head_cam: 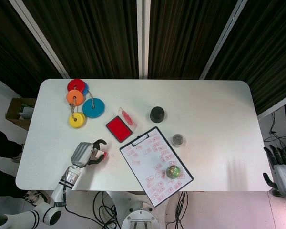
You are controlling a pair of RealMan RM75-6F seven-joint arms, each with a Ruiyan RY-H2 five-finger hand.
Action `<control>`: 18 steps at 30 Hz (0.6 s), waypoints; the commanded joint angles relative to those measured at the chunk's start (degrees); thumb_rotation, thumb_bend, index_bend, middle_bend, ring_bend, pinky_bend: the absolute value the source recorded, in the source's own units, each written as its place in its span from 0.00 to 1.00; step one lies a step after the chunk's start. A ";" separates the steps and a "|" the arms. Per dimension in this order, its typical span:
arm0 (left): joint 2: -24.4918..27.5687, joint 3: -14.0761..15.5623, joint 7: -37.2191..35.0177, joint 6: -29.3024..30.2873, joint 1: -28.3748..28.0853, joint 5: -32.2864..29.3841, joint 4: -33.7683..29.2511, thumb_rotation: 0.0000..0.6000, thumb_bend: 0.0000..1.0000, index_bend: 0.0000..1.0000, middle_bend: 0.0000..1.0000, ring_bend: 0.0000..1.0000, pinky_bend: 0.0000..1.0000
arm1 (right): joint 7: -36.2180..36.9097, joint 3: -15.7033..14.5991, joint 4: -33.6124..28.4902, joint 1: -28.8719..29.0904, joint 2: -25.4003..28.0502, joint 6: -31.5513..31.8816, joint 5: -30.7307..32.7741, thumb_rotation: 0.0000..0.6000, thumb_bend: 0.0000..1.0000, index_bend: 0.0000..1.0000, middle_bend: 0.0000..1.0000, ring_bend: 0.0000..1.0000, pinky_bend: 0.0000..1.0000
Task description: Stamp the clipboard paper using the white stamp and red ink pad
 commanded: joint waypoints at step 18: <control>1.66 0.89 11.21 2.06 -0.81 3.10 -2.12 1.00 0.30 0.31 0.49 1.00 1.00 | 0.69 0.11 0.46 0.04 -0.14 0.04 -0.01 1.00 0.27 0.00 0.00 0.00 0.00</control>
